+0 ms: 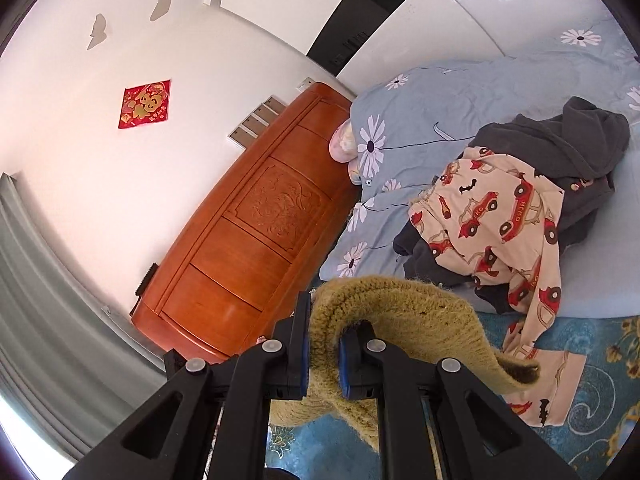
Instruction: Fold clothes
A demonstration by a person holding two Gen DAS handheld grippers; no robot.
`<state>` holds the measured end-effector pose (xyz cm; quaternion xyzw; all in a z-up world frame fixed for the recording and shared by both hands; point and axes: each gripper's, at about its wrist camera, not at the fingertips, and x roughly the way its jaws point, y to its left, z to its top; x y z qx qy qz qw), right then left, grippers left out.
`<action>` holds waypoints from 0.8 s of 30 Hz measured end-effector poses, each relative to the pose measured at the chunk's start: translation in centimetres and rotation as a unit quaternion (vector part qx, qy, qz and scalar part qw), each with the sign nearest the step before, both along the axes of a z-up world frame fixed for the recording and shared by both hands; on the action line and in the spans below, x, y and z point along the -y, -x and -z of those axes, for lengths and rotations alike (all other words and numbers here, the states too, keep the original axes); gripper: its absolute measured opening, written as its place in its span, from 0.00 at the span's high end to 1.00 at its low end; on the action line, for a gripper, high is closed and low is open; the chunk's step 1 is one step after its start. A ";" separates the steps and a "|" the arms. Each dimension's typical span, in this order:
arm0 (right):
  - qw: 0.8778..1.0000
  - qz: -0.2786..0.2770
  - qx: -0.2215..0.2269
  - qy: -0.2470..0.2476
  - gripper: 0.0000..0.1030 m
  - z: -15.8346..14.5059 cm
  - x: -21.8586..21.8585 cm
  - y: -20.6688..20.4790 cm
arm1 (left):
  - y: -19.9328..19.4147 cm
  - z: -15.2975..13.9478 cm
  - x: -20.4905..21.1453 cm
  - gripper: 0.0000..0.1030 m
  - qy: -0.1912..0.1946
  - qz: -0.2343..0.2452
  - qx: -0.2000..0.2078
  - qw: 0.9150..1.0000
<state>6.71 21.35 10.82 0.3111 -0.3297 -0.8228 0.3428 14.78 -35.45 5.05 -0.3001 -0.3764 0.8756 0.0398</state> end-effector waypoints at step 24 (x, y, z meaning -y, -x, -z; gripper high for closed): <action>0.967 0.134 0.190 -0.100 0.89 14.6 -15.1 -10.2 | -9.3 14.7 -20.1 0.92 -0.029 0.196 0.223 0.954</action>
